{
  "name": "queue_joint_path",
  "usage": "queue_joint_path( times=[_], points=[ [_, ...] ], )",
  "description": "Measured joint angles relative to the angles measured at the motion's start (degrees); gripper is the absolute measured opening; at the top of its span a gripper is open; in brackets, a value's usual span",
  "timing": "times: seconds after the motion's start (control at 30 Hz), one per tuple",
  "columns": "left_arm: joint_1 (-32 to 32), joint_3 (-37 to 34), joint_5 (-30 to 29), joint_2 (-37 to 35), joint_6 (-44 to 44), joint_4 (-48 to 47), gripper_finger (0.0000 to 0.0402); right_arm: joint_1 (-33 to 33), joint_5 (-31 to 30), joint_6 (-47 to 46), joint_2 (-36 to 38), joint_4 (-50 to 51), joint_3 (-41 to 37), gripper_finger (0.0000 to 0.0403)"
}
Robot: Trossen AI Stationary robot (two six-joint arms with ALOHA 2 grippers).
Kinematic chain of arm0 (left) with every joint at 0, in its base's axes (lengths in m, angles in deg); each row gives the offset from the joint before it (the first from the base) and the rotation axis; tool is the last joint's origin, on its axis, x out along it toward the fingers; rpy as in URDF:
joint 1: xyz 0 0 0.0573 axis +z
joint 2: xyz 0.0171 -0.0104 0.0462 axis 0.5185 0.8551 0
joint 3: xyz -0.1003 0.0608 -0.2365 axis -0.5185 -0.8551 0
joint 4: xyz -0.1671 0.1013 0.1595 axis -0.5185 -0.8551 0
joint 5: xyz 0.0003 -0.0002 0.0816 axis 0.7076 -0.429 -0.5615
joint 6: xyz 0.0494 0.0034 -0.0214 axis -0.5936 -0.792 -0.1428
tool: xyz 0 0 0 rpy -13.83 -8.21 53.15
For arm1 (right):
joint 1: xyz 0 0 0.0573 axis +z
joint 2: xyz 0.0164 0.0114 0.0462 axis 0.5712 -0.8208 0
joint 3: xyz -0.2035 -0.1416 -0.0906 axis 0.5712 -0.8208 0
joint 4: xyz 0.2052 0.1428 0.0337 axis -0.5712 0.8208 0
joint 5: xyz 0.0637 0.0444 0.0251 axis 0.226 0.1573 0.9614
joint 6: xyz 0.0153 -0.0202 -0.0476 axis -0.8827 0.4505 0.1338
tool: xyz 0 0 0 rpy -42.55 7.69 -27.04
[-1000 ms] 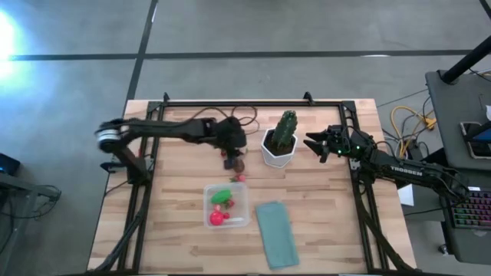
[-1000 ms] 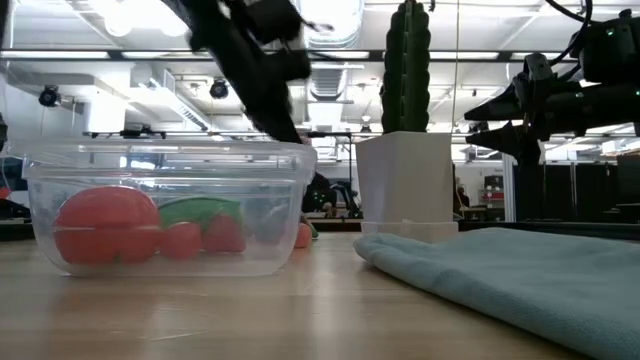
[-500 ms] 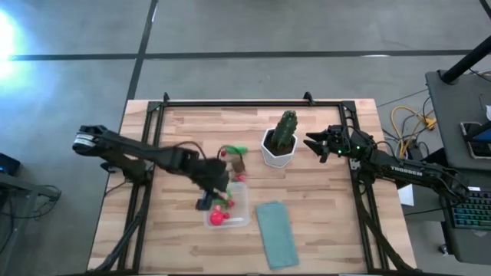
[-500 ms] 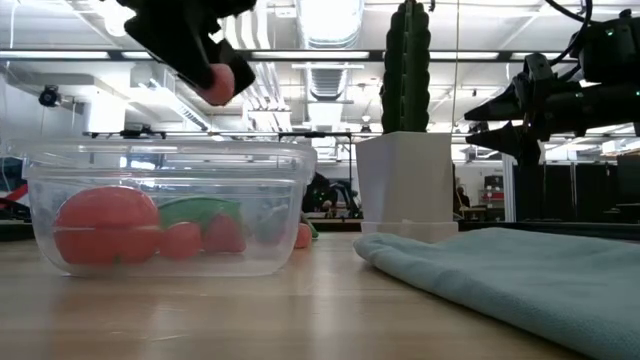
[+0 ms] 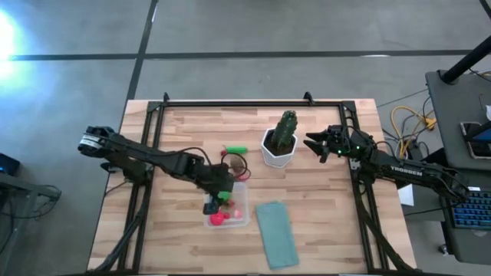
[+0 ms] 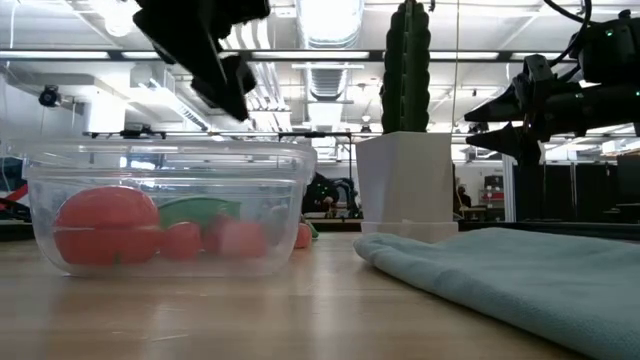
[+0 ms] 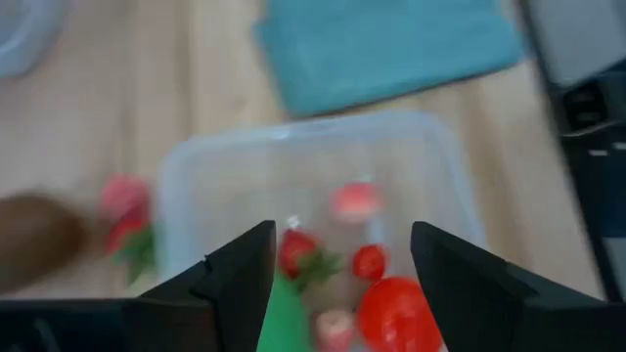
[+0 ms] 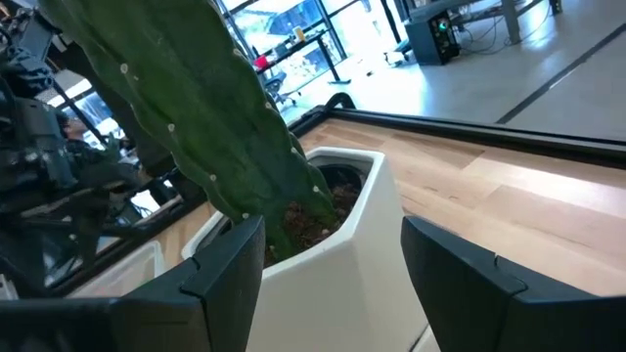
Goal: Pick and placing Produce into tupperware
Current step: Put the red cherry into the transparent bin
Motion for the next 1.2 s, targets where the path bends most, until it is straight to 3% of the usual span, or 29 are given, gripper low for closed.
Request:
queue_joint_path(
  times=[0.13,0.2,0.37,0.63,0.9,1.2],
  points=[
    [5.94,2.37,-4.16,-0.04,4.15,-10.76,0.0216,0.02,0.0,0.0,0.0,0.02,0.0,0.0233],
    [9.44,2.61,-5.43,-0.11,1.89,-13.83,0.0202,0.0,0.0,0.0,0.0,0.02,0.0,0.0233],
    [16.66,1.31,-5.31,0.96,-14.85,-12.65,0.0168,0.0,0.0,0.0,-0.02,0.02,0.0,0.0233],
    [27.08,0.89,-5.12,10.48,-15.3,-12.16,0.0159,0.01,0.0,0.0,-0.02,0.0,0.0,0.0233],
    [30.82,1.28,-4.94,15.71,-16.44,-8.65,0.0159,0.02,0.0,0.0,-0.01,0.02,0.0,0.0233],
    [31.62,1.15,-3.86,15.87,-22.53,-7.25,0.0159,0.02,0.0,0.0,0.0,0.0,0.0,0.0233]
  ],
)
